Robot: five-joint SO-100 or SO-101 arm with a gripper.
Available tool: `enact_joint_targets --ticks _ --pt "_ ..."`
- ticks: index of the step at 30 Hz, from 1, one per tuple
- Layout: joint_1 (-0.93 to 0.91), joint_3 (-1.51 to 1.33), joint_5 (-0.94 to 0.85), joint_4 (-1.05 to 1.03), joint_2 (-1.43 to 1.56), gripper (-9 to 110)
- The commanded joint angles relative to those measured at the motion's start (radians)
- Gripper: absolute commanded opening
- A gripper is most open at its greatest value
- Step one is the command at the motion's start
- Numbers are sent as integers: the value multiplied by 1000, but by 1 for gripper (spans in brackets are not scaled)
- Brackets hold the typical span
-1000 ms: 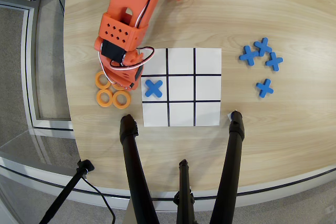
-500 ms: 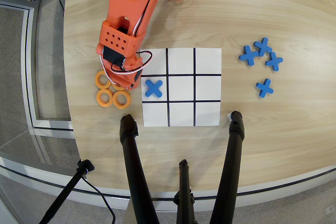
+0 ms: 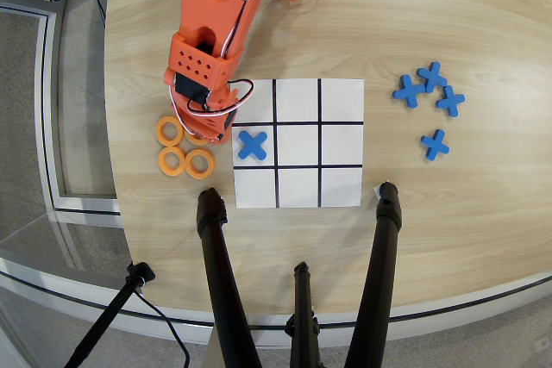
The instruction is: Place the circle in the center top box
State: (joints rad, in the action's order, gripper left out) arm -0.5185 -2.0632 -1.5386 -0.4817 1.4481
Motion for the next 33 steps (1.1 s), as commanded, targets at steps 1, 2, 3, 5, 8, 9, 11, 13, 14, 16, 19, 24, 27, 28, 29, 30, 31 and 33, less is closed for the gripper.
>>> enact_joint_targets --ticks 1,2,3,5,8,9,11,13,14,16,19,24,27,28,29,30,31,33 --pt "-3 -15 -20 0 0 13" --pt "-6 -20 -25 0 0 13" --pt "-8 -25 -29 0 0 13" --pt "-15 -29 -35 -15 5 13" --pt "-26 -40 -58 -54 21 13" --pt "-31 -40 -64 -75 29 13" --pt "-35 -40 -72 -123 46 13" --pt "-35 -40 -77 -160 61 13" --pt "-34 -40 -77 -175 71 13" --pt "-29 -34 -80 -215 83 13" --pt "-28 -35 -83 -259 100 13" --pt "-34 -49 -87 -290 109 11" --pt "-48 -49 -100 -298 109 9" --pt "-51 -49 -101 -298 109 9" --pt "-55 -49 -101 -298 106 8" --pt "-60 -49 -103 -298 106 6" --pt "-63 -49 -104 -296 103 5" --pt "-72 -49 -109 -291 101 5"
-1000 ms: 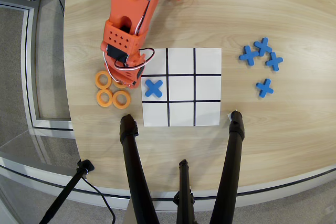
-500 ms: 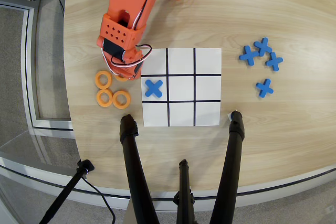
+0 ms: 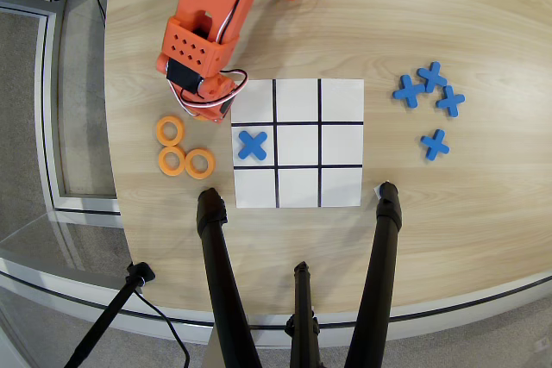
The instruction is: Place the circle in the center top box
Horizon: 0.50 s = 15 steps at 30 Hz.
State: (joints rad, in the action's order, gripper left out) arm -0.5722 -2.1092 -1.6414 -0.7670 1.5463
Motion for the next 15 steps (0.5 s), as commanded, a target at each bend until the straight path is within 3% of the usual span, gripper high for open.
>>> enact_joint_targets --ticks 1,15 --pt "-23 -3 -8 -3 2 4" --pt "-54 12 -14 -38 83 0"
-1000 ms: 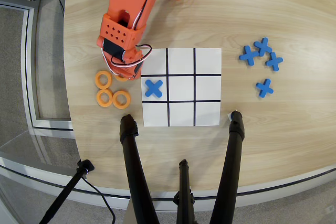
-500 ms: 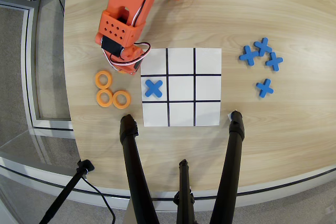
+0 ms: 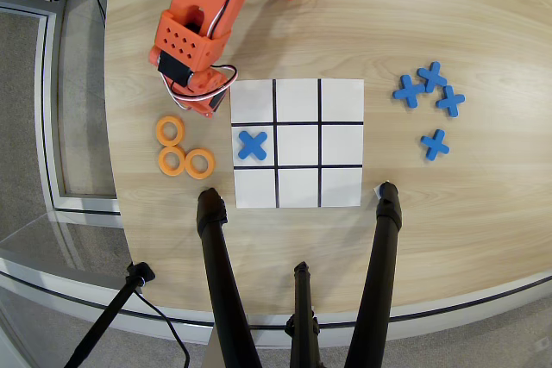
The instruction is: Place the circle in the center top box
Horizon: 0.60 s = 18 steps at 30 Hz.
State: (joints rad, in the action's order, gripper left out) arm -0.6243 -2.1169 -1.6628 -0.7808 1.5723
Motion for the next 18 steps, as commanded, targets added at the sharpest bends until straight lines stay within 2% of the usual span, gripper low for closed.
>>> enact_joint_targets --ticks 1,9,18 --pt "3 38 18 -55 78 0" --pt "140 316 166 -433 213 0" --pt "460 476 379 -531 235 0"
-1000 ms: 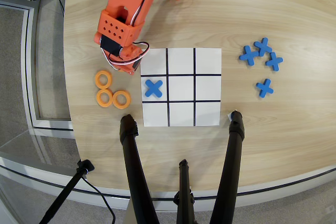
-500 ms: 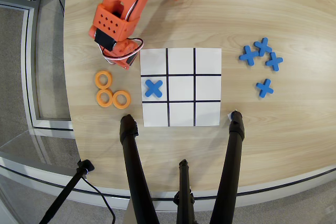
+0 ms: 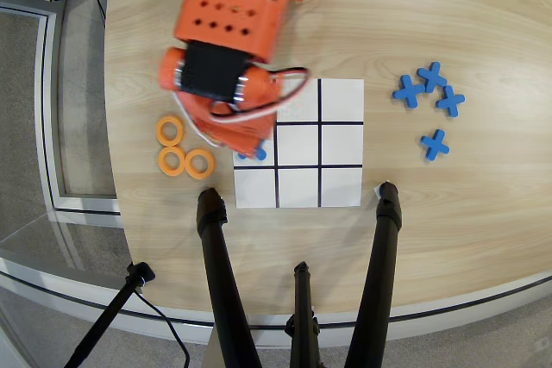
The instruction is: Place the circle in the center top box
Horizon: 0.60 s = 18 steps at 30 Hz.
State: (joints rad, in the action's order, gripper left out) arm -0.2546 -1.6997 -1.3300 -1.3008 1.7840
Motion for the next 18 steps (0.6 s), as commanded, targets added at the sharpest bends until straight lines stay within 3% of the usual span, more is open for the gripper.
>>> enact_joint_targets --ticks 1,9,18 --pt "127 72 66 -11 11 0" --pt "337 242 178 91 -218 0" --pt "379 518 201 106 -574 0"
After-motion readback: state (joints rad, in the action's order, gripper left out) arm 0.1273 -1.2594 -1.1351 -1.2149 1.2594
